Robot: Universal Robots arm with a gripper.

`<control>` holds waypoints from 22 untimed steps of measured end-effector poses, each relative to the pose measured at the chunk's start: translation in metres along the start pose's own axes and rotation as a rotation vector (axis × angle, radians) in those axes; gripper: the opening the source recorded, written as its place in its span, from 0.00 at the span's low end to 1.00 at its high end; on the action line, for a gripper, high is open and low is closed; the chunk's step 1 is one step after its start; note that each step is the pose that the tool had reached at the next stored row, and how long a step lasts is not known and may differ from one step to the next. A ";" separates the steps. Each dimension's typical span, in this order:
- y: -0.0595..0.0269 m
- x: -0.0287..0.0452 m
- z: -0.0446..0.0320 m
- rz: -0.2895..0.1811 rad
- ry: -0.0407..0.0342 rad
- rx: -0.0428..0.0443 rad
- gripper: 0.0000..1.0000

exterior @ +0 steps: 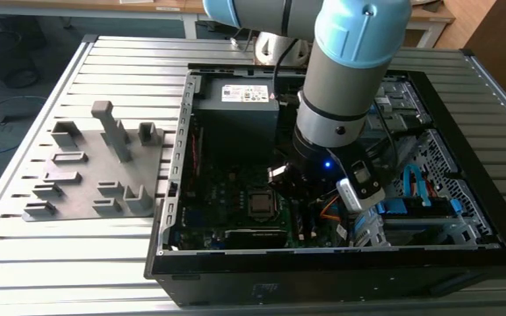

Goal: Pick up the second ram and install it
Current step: 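Press down the second ram until it locks into place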

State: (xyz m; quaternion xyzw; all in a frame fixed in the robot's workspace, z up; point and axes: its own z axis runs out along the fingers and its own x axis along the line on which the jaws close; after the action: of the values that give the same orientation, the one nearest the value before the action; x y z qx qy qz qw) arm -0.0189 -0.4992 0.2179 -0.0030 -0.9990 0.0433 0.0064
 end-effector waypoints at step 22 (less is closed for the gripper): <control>0.0091 0.0017 -0.0225 0.000 -0.0051 0.0007 0.10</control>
State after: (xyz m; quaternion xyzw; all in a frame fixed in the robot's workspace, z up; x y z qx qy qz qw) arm -0.0203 -0.4882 0.2396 -0.0031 -0.9990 0.0437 0.0039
